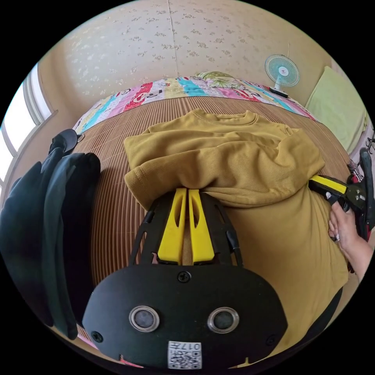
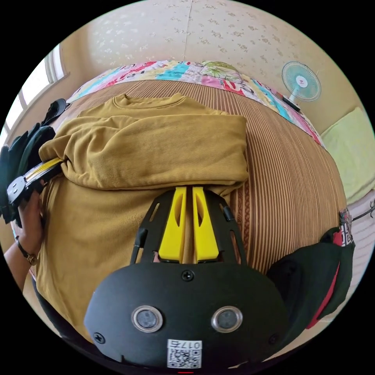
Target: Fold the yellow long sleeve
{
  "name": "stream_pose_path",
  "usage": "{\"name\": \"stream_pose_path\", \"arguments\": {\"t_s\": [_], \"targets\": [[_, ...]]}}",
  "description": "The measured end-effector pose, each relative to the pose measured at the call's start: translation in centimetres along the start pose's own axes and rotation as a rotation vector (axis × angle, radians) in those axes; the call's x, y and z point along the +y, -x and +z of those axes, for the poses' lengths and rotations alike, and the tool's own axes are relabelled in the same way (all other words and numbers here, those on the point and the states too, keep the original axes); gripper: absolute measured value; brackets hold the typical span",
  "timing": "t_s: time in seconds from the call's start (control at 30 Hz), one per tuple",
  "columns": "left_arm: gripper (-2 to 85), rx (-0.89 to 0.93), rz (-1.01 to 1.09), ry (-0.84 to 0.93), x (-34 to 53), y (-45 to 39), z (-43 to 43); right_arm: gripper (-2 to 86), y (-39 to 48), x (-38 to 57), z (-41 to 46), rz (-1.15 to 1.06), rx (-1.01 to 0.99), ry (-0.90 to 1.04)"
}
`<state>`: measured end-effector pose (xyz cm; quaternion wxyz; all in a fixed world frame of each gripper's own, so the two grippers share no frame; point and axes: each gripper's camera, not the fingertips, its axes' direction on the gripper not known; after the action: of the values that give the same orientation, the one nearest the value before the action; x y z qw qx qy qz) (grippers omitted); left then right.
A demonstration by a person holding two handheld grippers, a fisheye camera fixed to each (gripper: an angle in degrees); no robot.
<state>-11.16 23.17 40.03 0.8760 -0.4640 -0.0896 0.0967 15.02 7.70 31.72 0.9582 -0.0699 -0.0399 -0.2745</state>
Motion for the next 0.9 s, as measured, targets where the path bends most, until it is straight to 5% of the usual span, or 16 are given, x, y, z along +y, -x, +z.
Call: {"name": "stream_pose_path", "arguments": {"t_s": [0.1, 0.23, 0.37, 0.43, 0.77, 0.9], "targets": [[-1.0, 0.004, -0.001, 0.0, 0.0, 0.0, 0.2, 3.4, -1.6, -0.6, -2.0, 0.004, -0.102, 0.2], [-1.0, 0.0, 0.001, 0.001, -0.1, -0.1, 0.4, 4.0, -1.2, 10.5, -10.2, 0.038, -0.189, -0.084], [-1.0, -0.009, 0.004, -0.002, -0.2, -0.1, 0.6, 6.1, 0.4, 19.5, -9.2, 0.05, -0.109, -0.041], [-1.0, -0.012, 0.007, -0.003, -0.3, -0.1, 0.7, 5.6, 0.1, 23.8, -8.9, 0.003, -0.121, -0.226], [-1.0, 0.002, -0.002, 0.018, -1.1, 0.9, 0.0, 4.1, -1.1, 23.7, -8.7, -0.007, -0.06, -0.209], [-0.9, 0.163, -0.077, -0.076, 6.0, 1.9, -6.2, 3.8, -1.2, 23.9, -9.2, -0.025, 0.004, -0.235]]}}
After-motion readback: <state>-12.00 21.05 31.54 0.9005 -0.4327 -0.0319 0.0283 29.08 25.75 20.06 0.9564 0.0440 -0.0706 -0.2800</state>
